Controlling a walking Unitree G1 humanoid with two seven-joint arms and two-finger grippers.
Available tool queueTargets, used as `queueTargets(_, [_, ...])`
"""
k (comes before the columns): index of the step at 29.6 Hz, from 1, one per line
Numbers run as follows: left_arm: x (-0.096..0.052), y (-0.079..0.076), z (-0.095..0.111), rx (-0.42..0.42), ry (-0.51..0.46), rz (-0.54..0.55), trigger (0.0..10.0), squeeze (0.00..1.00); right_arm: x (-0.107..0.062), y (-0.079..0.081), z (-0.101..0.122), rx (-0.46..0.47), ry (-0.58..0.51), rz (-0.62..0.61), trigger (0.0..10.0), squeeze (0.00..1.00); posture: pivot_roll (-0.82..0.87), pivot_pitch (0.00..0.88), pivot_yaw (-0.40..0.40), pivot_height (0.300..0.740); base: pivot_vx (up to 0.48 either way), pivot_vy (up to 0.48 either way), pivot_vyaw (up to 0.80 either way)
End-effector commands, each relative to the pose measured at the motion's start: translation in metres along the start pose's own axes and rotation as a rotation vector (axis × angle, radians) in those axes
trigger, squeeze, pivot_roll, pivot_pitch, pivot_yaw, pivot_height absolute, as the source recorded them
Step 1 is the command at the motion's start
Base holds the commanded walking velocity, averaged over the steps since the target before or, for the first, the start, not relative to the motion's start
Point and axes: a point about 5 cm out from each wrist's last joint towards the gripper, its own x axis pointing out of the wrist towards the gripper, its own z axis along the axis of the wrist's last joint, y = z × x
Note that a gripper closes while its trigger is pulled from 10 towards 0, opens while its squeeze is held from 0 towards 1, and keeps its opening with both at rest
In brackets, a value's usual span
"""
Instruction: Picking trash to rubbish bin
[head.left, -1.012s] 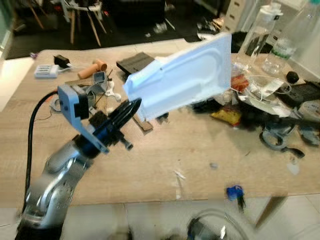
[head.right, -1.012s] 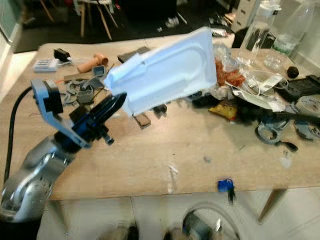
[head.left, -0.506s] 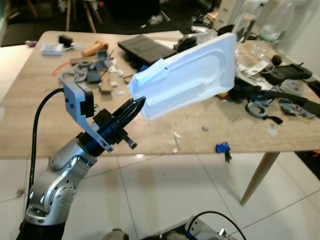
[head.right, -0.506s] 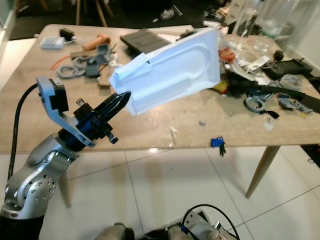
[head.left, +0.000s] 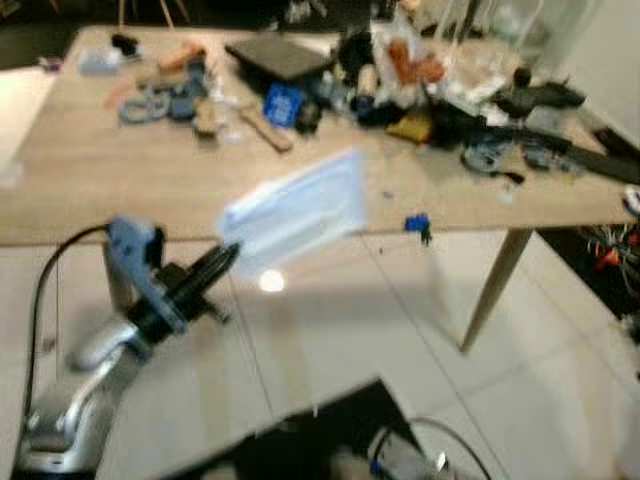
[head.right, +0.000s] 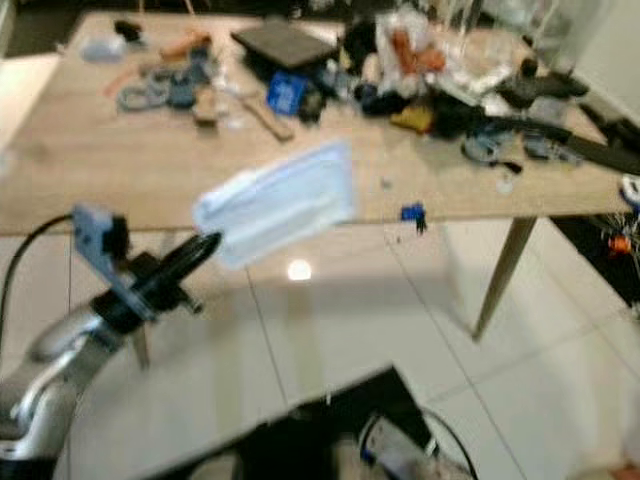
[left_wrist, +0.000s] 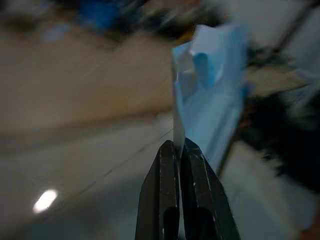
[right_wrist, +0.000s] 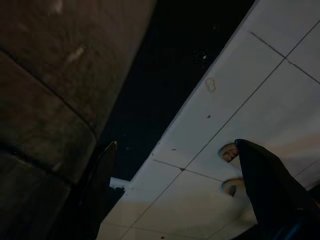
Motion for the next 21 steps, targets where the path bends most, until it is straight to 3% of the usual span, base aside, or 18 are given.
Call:
queueTargets(1, [-0.010, 0.010, -0.015, -0.014, 0.050, 0.046, 10.0, 0.00, 0.002, 0.012, 0.004, 0.007, -0.021, 0.040, 10.0, 0.00, 0.10, 0.147, -0.019, 0.740, -0.375, 0.000, 0.00])
queueTargets(4, [-0.032, 0.029, -0.040, -0.054, 0.132, 0.162, 10.0, 0.00, 0.002, 0.012, 0.003, 0.004, -0.019, 0.042, 10.0, 0.00, 0.10, 0.148, -0.020, 0.740, -0.375, 0.000, 0.00])
queueTargets(6, [-0.049, 0.042, -0.065, -0.063, 0.238, 0.262, 10.0, 0.00, 0.002, 0.012, 0.003, 0.004, -0.018, 0.042, 10.0, 0.00, 0.10, 0.148, -0.020, 0.740, -0.337, 0.000, 0.00])
queueTargets(7, [-0.049, 0.042, -0.065, -0.063, 0.238, 0.262, 10.0, 0.00, 0.002, 0.012, 0.003, 0.004, -0.018, 0.042, 10.0, 0.00, 0.10, 0.148, -0.020, 0.740, -0.337, 0.000, 0.00])
queueTargets(10, [-0.079, 0.052, -0.108, -0.072, 0.436, 0.385, 10.0, 0.00, 0.002, 0.013, 0.002, 0.005, -0.015, 0.043, 10.0, 0.00, 0.10, 0.148, -0.019, 0.740, -0.345, 0.000, 0.00])
queueTargets(12, [-0.098, 0.052, -0.134, -0.074, 0.558, 0.456, 10.0, 0.00, 0.002, 0.013, 0.002, 0.011, -0.014, 0.043, 10.0, 0.00, 0.10, 0.148, -0.019, 0.740, -0.174, 0.000, 0.00])
queueTargets(13, [-0.098, 0.052, -0.134, -0.074, 0.558, 0.456, 10.0, 0.00, 0.002, 0.013, 0.002, 0.011, -0.014, 0.043, 10.0, 0.00, 0.10, 0.148, -0.019, 0.740, 0.000, 0.000, 0.00])
queueTargets(16, [-0.130, 0.047, -0.172, -0.037, 0.796, 0.602, 10.0, 0.00, 0.002, 0.013, 0.001, 0.010, -0.001, 0.046, 10.0, 0.00, 0.10, 0.146, -0.017, 0.740, 0.000, 0.000, 0.00])
queueTargets(17, [-0.130, 0.047, -0.172, -0.037, 0.796, 0.602, 10.0, 0.00, 0.002, 0.013, 0.001, 0.010, -0.001, 0.046, 10.0, 0.00, 0.10, 0.146, -0.017, 0.740, 0.000, 0.000, 0.00])
queueTargets(20, [-0.156, 0.032, -0.199, -0.017, 0.964, 0.701, 10.0, 0.00, 0.002, 0.013, 0.000, 0.004, 0.007, 0.050, 10.0, 0.00, 0.10, 0.142, -0.019, 0.740, 0.000, 0.000, -0.77])
queueTargets(21, [-0.156, 0.032, -0.199, -0.017, 0.964, 0.701, 10.0, 0.00, 0.002, 0.013, 0.000, 0.004, 0.007, 0.050, 10.0, 0.00, 0.10, 0.142, -0.019, 0.740, 0.000, 0.000, -0.77])
